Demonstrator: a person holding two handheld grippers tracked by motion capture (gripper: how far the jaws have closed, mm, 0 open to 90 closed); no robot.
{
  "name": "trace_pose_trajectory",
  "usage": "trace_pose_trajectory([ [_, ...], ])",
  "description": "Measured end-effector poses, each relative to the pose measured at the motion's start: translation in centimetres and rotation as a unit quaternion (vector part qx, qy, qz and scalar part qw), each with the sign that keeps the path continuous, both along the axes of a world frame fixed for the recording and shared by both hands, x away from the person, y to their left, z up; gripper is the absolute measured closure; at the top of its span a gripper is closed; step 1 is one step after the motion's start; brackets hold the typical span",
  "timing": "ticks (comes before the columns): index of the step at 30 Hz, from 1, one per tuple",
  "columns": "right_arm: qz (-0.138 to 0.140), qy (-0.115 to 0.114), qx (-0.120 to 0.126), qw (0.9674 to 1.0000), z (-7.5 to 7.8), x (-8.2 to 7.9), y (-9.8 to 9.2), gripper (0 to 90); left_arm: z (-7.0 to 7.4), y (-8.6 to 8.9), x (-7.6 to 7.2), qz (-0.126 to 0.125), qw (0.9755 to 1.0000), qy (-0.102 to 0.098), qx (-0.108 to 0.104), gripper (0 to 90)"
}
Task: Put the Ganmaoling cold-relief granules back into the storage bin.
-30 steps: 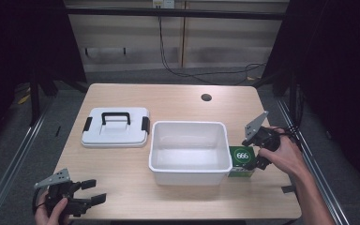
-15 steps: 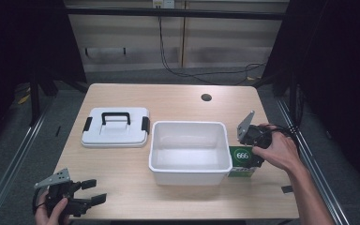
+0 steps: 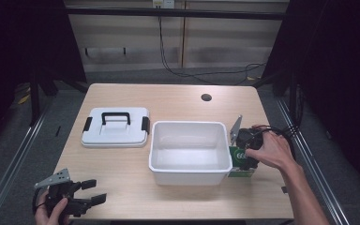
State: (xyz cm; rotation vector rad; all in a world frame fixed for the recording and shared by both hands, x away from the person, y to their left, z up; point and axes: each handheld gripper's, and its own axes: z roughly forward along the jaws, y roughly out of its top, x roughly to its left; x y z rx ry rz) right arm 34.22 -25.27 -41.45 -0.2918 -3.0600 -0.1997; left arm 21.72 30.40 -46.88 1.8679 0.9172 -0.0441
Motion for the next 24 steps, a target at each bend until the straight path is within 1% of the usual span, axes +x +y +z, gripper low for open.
trace_pose_trajectory([
  [1, 0.0, 0.0, 0.0, 1.0, 0.0, 0.0, 0.0, 8.5, 0.0, 0.0, 0.0, 0.0, 1.0, 0.0, 0.0, 16.0],
  [2, -0.003, 0.002, -0.011, 0.9999, -0.1, 0.0, 0.2, 9.2, 0.0, 0.0, 0.0, 0.0, 1.0, -0.001, 0.0, 16.0],
  [3, 0.005, 0.001, -0.014, 0.9999, -0.2, 0.0, 0.3, 10.0, 0.0, 0.0, 0.0, 0.0, 1.0, -0.001, 0.001, 16.0],
  [5, 0.011, 0.001, -0.032, 0.9994, -0.3, 0.0, 0.6, 10.9, 0.0, 0.0, 0.0, 0.0, 1.0, 0.0, 0.001, 16.0],
  [6, 0.018, 0.0, -0.037, 0.9991, -0.4, 0.1, 0.7, 11.6, 0.0, 0.0, 0.0, 0.0, 1.0, 0.0, 0.0, 16.0],
  [7, 0.012, 0.002, -0.042, 0.999, -0.4, 0.0, 0.8, 11.9, 0.0, 0.0, 0.0, 0.0, 1.0, 0.0, 0.0, 16.0],
  [9, 0.021, -0.001, -0.041, 0.9989, -0.6, 0.1, 0.9, 12.3, 0.0, 0.0, 0.0, 0.0, 1.0, 0.0, 0.0, 16.0],
  [10, 0.014, 0.001, -0.046, 0.9988, -0.6, 0.0, 1.0, 12.4, 0.0, 0.0, 0.0, 0.0, 1.0, 0.0, 0.0, 16.0],
  [11, 0.022, 0.001, -0.046, 0.9987, -0.8, 0.1, 1.0, 12.5, 0.0, 0.0, 0.0, 0.0, 1.0, 0.0, 0.0, 16.0],
  [13, 0.026, 0.0, -0.048, 0.9985, -0.9, 0.1, 1.1, 13.0, 0.0, 0.0, 0.0, 0.0, 1.0, 0.0, 0.0, 16.0],
  [16, 0.018, 0.003, -0.049, 0.9986, -0.7, 0.1, 1.1, 14.9, 0.0, 0.0, 0.0, 0.0, 1.0, 0.0, 0.0, 16.0],
  [19, 0.014, 0.002, -0.043, 0.999, -0.7, 0.1, 0.9, 15.4, 0.0, 0.1, 0.0, 0.0, 1.0, 0.0, -0.001, 16.0],
  [21, 0.003, 0.004, -0.04, 0.9992, -0.6, 0.0, 0.7, 15.4, 0.0, 0.1, 0.0, 0.0, 1.0, 0.0, 0.001, 16.0],
  [24, -0.001, 0.002, -0.032, 0.9995, -0.3, -0.1, 0.4, 15.3, 0.0, 0.0, 0.0, 0.002, 1.0, 0.0, 0.002, 16.0],
])
